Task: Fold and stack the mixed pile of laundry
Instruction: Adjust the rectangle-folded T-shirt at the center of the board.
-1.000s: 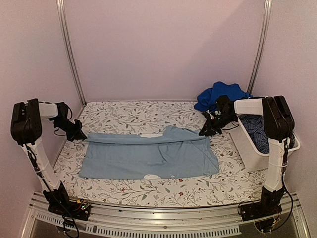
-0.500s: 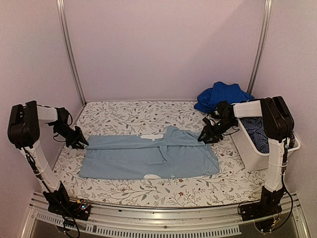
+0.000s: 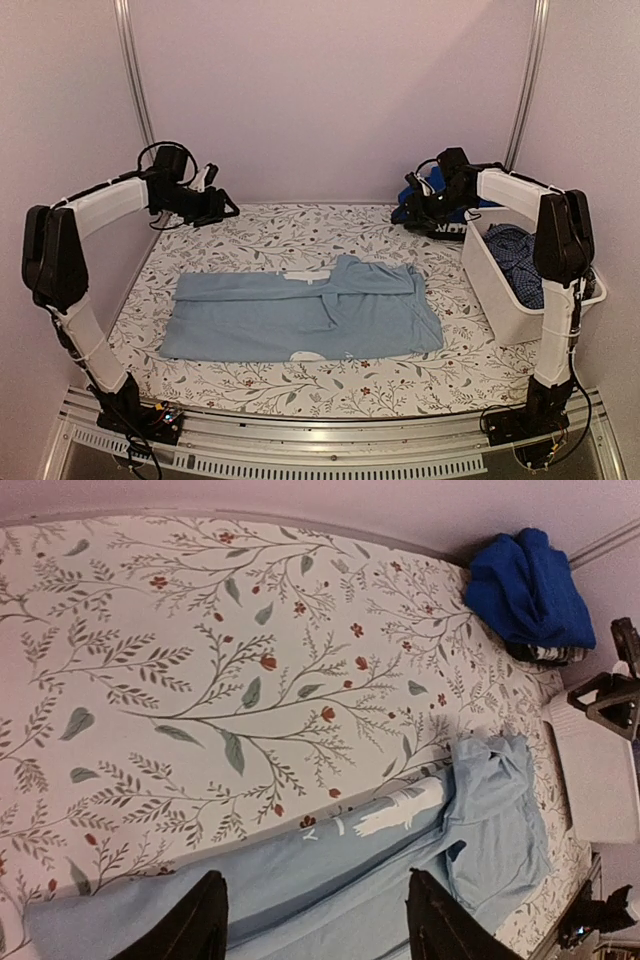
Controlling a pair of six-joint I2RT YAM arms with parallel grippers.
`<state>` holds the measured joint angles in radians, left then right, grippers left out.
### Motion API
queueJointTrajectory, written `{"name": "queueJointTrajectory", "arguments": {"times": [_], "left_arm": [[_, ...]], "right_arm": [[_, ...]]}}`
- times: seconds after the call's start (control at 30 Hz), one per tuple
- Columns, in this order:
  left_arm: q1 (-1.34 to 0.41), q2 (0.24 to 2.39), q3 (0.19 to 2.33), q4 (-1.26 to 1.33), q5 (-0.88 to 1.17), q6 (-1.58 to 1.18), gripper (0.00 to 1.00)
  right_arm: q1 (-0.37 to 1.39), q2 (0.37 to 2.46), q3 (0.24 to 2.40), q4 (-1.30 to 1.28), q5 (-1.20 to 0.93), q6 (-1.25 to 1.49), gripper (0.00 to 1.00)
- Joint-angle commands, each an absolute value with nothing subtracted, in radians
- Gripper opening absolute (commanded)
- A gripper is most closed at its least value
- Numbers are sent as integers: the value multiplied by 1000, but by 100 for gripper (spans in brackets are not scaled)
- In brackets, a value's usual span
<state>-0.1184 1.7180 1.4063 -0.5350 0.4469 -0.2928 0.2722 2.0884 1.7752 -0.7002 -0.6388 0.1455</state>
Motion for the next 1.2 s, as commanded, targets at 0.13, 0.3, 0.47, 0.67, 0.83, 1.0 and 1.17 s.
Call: {"name": "queueJointTrajectory", "arguments": {"times": [0.13, 0.3, 0.47, 0.67, 0.83, 1.0, 1.17], "left_arm": [[-352, 1980, 1614, -469, 505, -303, 59], [-462, 2119, 1751, -472, 529, -300, 59], [-523, 2255, 1894, -481, 568, -324, 60], [-570, 2414, 2031, -464, 626, -376, 61], [-589, 2496, 2059, -409, 665, -429, 61], [-599, 2546, 2094, -378, 679, -471, 61], [-599, 2562, 2109, -306, 756, -507, 44]], "right_arm": [[360, 2308, 1992, -794, -606, 134, 52], [385, 2392, 2004, -816, -583, 120, 51], [401, 2399, 1964, -794, -595, 105, 53], [403, 2406, 1970, -797, -589, 105, 37], [403, 2374, 1965, -782, -624, 103, 18], [403, 2322, 1951, -764, -659, 98, 13], [403, 2261, 1901, -739, -687, 94, 14]]}}
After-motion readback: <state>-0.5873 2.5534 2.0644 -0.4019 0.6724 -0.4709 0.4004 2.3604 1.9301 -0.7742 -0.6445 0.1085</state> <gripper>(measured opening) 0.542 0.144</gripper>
